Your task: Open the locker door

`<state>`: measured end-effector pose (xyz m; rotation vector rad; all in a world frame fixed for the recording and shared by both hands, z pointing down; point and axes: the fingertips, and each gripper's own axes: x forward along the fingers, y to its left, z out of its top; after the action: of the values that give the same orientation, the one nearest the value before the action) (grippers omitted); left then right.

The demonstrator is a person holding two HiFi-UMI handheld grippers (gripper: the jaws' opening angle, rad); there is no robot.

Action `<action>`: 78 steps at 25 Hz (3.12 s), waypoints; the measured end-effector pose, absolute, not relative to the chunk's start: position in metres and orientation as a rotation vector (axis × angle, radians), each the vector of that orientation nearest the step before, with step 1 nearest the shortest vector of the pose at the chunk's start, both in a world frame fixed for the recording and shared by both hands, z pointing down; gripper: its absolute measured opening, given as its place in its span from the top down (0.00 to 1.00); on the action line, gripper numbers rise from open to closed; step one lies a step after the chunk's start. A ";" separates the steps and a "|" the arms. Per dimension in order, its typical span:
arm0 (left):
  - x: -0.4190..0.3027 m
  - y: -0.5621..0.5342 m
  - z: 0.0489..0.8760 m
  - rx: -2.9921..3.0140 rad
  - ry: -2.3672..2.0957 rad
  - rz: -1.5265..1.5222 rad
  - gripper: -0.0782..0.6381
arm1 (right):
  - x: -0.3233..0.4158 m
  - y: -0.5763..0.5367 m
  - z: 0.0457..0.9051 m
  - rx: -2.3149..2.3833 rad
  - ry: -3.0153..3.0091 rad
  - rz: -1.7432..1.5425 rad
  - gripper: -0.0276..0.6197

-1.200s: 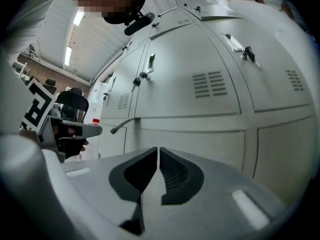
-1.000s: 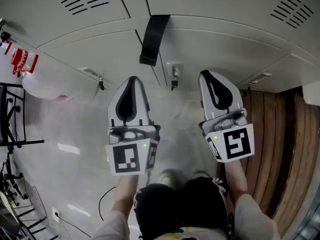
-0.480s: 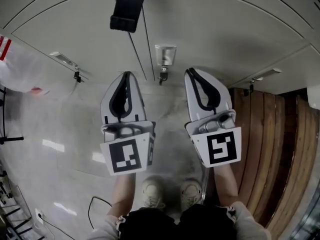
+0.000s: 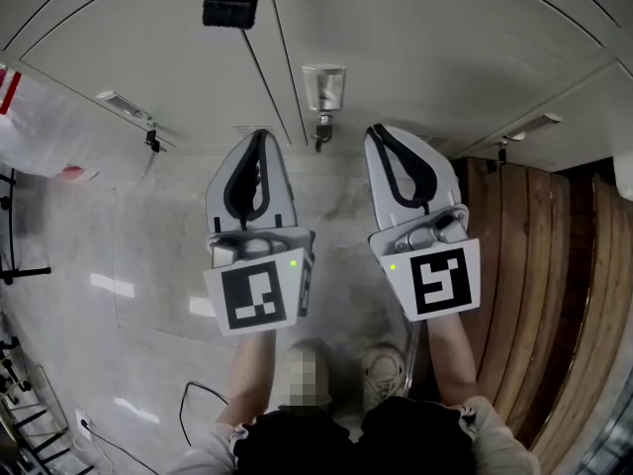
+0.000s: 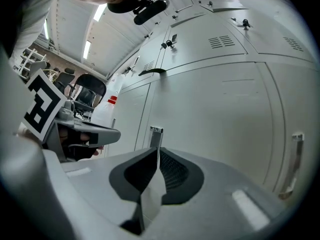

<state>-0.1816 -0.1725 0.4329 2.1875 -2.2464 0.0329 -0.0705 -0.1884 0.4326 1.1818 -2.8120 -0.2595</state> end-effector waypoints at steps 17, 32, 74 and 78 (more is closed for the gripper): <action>-0.177 -0.150 0.420 2.262 -2.258 0.006 0.87 | -0.139 -0.206 0.447 0.911 -2.835 -0.176 0.69; -0.195 -0.138 0.430 2.157 -2.250 -0.020 0.87 | -0.147 -0.219 0.454 0.935 -2.855 0.002 0.72; -0.087 -0.112 0.410 2.729 -1.452 -0.112 0.73 | -0.075 -0.100 0.463 0.642 -2.953 0.006 0.82; -0.086 -0.111 0.408 2.742 -1.413 -0.103 0.73 | -0.059 -0.090 0.459 0.743 -2.948 0.011 0.86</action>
<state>-0.0861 -0.1110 0.4085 2.7419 -1.4133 -0.1034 -0.0593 -0.0897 0.4588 0.7433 -2.9476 0.0115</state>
